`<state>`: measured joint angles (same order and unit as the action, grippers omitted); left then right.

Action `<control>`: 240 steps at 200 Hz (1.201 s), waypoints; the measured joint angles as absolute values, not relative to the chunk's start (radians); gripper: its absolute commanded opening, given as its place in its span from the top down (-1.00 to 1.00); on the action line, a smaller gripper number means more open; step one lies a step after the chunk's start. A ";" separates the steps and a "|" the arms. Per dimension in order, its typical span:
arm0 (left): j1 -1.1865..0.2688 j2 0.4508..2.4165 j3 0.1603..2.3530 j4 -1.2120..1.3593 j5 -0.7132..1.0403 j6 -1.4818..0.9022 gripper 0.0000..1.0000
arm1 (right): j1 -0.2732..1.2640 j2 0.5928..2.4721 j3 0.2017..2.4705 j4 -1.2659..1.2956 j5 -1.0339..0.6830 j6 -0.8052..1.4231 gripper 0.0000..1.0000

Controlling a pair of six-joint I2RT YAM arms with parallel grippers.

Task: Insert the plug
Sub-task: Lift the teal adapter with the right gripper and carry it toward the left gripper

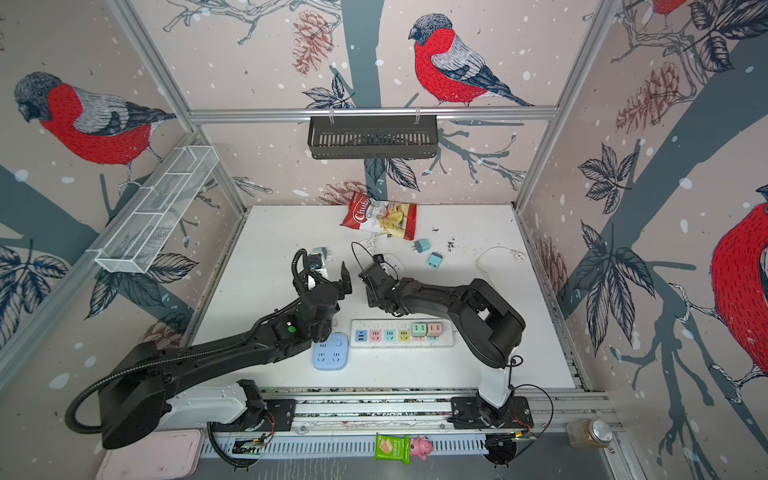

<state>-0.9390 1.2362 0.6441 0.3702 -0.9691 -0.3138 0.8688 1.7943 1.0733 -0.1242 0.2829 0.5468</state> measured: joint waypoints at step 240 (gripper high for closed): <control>-0.988 1.118 0.562 0.507 -0.474 -0.178 -0.47 | 0.706 0.799 0.023 0.925 0.157 -0.038 0.87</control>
